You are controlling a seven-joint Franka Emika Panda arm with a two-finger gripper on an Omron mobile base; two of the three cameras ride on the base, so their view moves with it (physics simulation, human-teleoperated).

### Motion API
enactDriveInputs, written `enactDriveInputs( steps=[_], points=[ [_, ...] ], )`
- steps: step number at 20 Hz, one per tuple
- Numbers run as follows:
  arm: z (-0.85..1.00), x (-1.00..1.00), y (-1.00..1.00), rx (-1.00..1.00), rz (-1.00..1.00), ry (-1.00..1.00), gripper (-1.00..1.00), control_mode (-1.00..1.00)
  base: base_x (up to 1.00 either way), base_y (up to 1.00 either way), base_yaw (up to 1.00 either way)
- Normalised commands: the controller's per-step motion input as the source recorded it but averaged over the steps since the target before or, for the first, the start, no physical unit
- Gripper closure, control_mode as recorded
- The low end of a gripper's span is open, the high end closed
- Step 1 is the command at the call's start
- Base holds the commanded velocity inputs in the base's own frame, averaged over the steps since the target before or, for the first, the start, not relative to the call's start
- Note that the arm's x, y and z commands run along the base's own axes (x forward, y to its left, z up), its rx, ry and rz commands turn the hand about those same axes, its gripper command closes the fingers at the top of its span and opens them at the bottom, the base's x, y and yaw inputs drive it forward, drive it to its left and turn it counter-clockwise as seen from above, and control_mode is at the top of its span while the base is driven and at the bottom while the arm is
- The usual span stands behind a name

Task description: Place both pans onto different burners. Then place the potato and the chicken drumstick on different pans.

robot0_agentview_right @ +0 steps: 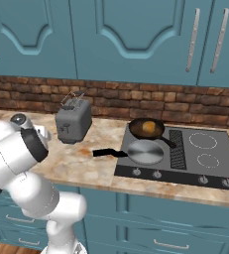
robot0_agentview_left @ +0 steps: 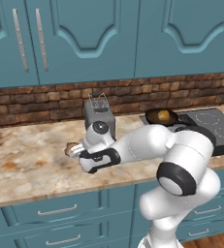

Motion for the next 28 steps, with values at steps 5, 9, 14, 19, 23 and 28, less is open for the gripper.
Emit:
enactDriveInputs(
  steps=[5, 9, 14, 19, 23, 28],
  points=[
    [-0.08, 0.10, 0.00, -0.01, 0.06, 0.00, -1.00, -1.00, 0.00, 0.00, 0.00],
    [-0.26, 0.17, 0.00, 0.00, 0.12, 0.05, -1.00, -1.00, 0.00, 0.00, 0.00],
    [-0.27, 0.07, 0.00, -0.01, 0.12, 0.05, -1.00, -1.00, 0.00, 0.00, 0.00],
    [-0.02, 0.01, 0.00, -0.06, 0.06, 0.00, -1.00, -1.00, 0.00, 0.00, 0.00],
    [0.00, 0.11, 0.00, -0.04, 0.04, 0.00, -1.00, -1.00, 0.00, 0.00, 0.00],
    [-0.06, 0.23, 0.01, -0.01, 0.04, 0.00, -1.00, -1.00, 0.00, 0.00, 0.00]
  ],
)
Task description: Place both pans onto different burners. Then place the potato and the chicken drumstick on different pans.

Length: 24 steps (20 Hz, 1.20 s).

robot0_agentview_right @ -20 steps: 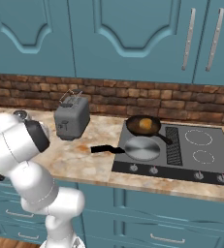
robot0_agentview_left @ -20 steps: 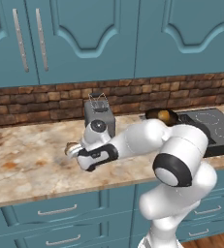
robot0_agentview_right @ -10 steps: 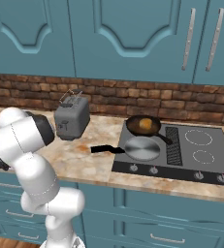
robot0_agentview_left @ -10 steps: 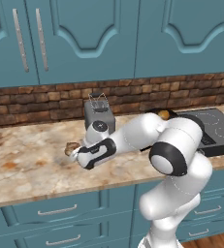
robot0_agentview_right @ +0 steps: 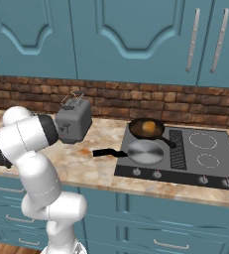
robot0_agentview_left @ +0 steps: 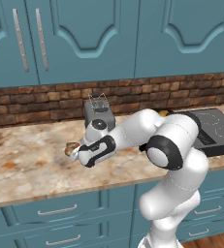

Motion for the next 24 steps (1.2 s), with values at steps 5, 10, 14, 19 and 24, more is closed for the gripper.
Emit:
enactDriveInputs(
  steps=[5, 10, 14, 19, 24],
  points=[
    [-0.24, 0.10, 0.06, 0.00, 0.07, 0.00, -1.00, -1.00, 0.00, 0.00, 0.00],
    [-0.24, 0.15, 0.08, 0.00, 0.04, 0.00, -1.00, -1.00, 0.00, 0.00, 0.00],
    [-0.14, 0.26, 0.06, 0.00, 0.00, 0.00, -1.00, -1.00, 0.00, 0.00, 0.00],
    [-0.11, 0.18, 0.12, 0.00, 0.00, 0.00, -1.00, -1.00, 0.00, 0.00, 0.00],
    [-0.11, 0.01, 0.25, 0.00, 0.00, 0.00, -1.00, -1.00, 0.00, 0.00, 0.00]
  ],
)
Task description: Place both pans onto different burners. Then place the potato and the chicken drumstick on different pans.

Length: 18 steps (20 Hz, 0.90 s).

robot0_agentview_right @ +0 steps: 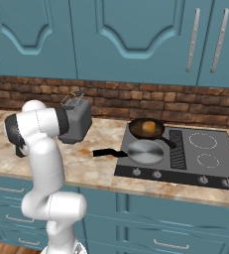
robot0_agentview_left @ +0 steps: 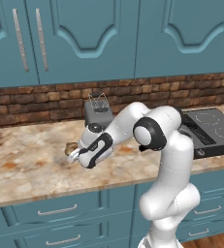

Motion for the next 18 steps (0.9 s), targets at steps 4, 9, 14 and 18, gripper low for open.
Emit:
enactDriveInputs(
  steps=[4, 9, 14, 18],
  points=[
    [-0.06, 0.00, 0.24, 0.00, 0.00, 0.00, -1.00, -1.00, 0.00, 0.00, 0.00],
    [-0.02, 0.11, 0.14, 0.00, 0.00, 0.00, -1.00, -1.00, 0.00, 0.00, 0.00],
    [-0.04, 0.21, 0.03, 0.00, 0.00, 0.00, -1.00, -1.00, 0.00, 0.00, 0.00],
    [-0.09, 0.20, 0.07, 0.00, 0.00, 0.00, 1.00, -1.00, 0.00, 0.00, 0.00]
  ],
)
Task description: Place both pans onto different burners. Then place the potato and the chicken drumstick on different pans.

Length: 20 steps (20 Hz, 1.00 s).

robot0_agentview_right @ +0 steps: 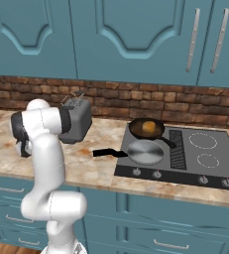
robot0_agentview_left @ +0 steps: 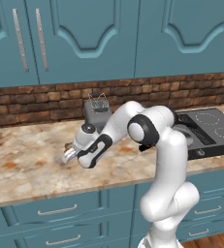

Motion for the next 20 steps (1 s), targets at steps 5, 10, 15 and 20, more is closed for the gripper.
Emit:
enactDriveInputs(
  steps=[5, 10, 15, 20],
  points=[
    [-0.13, 0.12, 0.10, 0.00, 0.00, 0.00, 1.00, -1.00, 0.00, 0.00, 0.00],
    [0.00, 0.01, 0.00, 0.00, 0.00, 0.00, 1.00, -1.00, 0.00, 0.00, 0.00],
    [0.09, -0.27, 0.00, 0.00, 0.00, -0.04, 1.00, -1.00, 0.00, 0.00, 0.00],
    [0.32, -0.54, 0.00, 0.00, -0.02, -0.07, 1.00, -1.00, 0.00, 0.00, 0.00]
  ],
)
